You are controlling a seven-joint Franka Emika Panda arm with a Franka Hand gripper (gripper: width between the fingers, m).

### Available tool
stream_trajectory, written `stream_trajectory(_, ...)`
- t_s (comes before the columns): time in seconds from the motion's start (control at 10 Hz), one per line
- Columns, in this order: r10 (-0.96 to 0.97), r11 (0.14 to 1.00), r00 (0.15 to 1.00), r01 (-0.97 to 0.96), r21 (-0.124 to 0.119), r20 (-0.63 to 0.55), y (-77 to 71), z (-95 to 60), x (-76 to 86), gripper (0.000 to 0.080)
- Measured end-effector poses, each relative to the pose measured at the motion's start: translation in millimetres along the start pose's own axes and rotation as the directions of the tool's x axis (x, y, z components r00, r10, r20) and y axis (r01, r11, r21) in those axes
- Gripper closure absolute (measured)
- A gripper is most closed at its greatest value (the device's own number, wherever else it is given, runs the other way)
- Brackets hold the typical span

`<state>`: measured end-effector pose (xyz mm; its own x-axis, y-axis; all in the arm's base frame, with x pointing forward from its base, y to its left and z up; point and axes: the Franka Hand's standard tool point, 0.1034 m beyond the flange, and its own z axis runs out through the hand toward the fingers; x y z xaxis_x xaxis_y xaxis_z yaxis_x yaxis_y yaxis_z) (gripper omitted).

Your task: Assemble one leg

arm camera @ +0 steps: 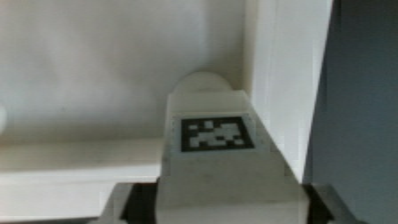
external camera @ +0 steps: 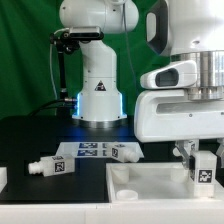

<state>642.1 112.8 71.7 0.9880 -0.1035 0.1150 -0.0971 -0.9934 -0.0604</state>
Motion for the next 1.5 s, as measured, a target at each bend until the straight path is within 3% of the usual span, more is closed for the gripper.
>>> stream_trajectory(0.3,0.388,0.922,0.922,-0.388,-0.008,-0.002,2.6,-0.5,0.3,0.0514)
stream_trajectory(0.6,0.823,0.567,0.567,-0.823,-0.009,0.016,6.3,-0.1,-0.2,0.0514)
stream_trajectory(0.8,0.799,0.602,0.602,-0.799,-0.014,-0.007,3.8,0.0,-1.2,0.0512)
stream_trajectory(0.9,0.863,0.505,0.505,-0.863,-0.010,0.003,5.1,-0.1,-1.3,0.0512)
stream_trajectory(1.2,0.934,0.356,0.356,-0.934,-0.009,0.017,5.0,0.0,-1.9,0.0512)
stream_trajectory(1.4,0.999,0.008,0.007,-1.000,-0.024,0.044,5.0,0.0,-3.1,0.0512)
stream_trajectory(1.5,0.995,-0.078,-0.080,-0.997,-0.028,0.053,4.8,0.2,-2.9,0.0512)
